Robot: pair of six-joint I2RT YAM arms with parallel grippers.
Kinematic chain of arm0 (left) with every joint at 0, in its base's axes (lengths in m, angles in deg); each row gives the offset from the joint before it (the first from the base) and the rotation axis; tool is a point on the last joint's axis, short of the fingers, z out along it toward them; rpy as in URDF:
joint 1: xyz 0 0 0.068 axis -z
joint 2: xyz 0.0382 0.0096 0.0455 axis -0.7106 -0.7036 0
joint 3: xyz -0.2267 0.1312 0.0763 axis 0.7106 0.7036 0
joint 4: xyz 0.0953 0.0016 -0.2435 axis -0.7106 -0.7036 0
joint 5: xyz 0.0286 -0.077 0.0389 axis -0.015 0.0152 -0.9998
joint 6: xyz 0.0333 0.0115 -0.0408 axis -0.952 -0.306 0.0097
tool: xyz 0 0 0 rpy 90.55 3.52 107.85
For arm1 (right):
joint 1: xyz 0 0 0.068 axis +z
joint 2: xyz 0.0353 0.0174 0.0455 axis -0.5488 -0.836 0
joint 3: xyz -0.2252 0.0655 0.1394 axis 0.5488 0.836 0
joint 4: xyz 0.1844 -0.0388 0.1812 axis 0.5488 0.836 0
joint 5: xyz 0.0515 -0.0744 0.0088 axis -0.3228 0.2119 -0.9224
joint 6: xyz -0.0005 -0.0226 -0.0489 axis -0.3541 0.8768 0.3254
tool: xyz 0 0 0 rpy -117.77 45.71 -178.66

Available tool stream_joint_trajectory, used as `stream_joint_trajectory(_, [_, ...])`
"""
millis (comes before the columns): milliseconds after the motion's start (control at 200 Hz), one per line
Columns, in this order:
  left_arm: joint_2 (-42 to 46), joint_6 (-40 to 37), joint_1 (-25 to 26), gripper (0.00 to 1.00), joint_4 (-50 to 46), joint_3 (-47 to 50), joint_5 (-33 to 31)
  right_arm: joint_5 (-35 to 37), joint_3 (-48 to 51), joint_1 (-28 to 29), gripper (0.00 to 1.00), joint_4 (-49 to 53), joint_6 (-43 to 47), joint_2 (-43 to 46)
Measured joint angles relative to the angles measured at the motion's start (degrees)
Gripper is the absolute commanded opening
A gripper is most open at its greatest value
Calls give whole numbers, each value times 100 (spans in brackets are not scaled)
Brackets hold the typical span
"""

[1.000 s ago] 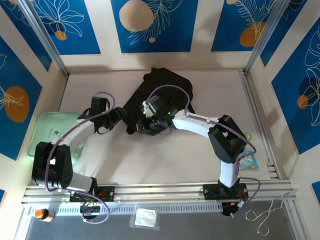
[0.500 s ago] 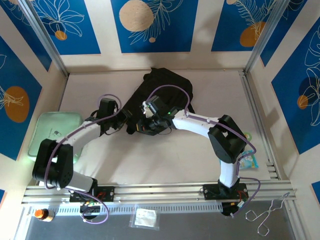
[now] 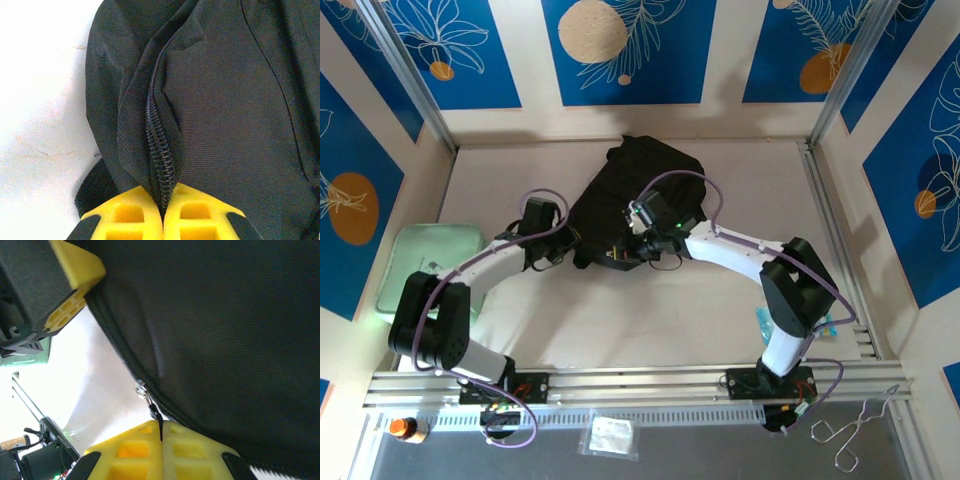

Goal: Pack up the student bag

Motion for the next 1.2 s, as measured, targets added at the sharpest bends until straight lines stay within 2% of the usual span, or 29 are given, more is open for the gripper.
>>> stream_joint_trajectory(280, [-39,-146,13,0,-70,0,-42,181,437,-238,0,166,-103,599])
stream_joint_trajectory(535, [-98,-190,13,0,-79,-2,-42,459,564,-280,0,323,-162,717])
stream_joint_trajectory(735, [-103,-431,11,0,-142,-11,-46,614,682,-896,0,658,-343,756])
stream_joint_trajectory(945, [-195,-1029,11,0,-398,-157,33,636,166,-1311,0,1252,-291,546])
stream_joint_trajectory(1200, [-199,-1543,17,0,-573,-162,487,662,-455,-1847,0,1746,-192,-22])
